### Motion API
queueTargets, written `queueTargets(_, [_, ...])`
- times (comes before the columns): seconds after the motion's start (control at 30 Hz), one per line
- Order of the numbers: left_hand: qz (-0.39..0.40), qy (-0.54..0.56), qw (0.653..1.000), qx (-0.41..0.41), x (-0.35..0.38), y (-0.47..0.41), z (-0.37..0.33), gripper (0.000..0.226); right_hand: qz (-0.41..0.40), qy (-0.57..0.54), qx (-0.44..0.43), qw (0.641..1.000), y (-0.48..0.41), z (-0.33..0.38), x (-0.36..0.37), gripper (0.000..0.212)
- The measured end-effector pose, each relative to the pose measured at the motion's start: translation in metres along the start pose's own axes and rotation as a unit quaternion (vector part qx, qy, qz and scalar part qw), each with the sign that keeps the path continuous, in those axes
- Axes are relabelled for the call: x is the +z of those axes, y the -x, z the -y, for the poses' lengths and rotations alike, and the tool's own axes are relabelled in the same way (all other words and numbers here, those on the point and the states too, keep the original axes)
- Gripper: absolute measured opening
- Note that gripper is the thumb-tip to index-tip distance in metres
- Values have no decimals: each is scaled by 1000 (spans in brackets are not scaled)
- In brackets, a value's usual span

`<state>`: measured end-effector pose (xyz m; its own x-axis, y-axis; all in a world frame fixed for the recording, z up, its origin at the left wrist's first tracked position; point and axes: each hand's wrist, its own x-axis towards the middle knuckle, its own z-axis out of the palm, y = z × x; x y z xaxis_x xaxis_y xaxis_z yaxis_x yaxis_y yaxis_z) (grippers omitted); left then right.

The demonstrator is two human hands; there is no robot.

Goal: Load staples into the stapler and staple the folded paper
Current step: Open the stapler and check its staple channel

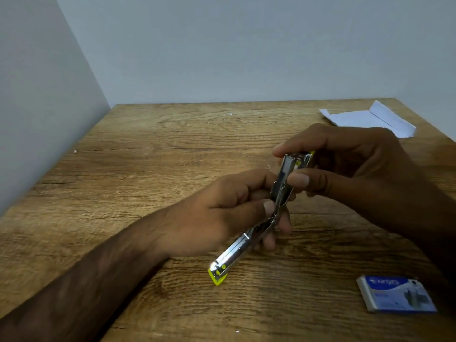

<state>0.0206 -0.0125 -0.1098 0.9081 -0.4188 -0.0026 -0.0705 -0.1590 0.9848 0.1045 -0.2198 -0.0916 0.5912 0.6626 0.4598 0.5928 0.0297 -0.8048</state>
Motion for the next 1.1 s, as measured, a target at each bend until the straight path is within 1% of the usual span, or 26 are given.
queueTargets(0.2, [-32,3,999,16,8,-1,5,25,-7,19,-31,999,0,0,4,52])
queueTargets(0.27, [-39,-3,999,17,9,-2,4,24,-12,23,-38,999,1,-1,4,52])
queueTargets(0.4, [-43,-12,999,6,8,-1,3,23,-8,26,-25,999,1,-2,4,49])
queueTargets(0.5, [-50,-5,999,2,6,0,2,23,-6,34,7,999,1,-4,2,45])
queueTargets(0.6, [-56,19,998,-3,5,0,1,27,3,7,53,999,1,-7,4,41])
queueTargets(0.8, [-70,-2,997,-32,-3,-1,9,25,9,-45,115,992,-1,-15,6,38])
queueTargets(0.93, [-111,-78,990,-34,-6,-2,10,27,16,-73,156,985,0,-19,7,40])
queueTargets(1.0, [-143,-142,979,-32,-6,-5,7,26,3,-104,187,977,-1,-21,9,51])
queueTargets(1.07, [-184,-231,955,-23,-5,-8,0,23,-18,-176,249,952,-1,-23,11,61])
queueTargets(1.1, [-205,-291,934,-16,-6,-11,-5,24,-22,-219,288,932,-2,-22,11,61])
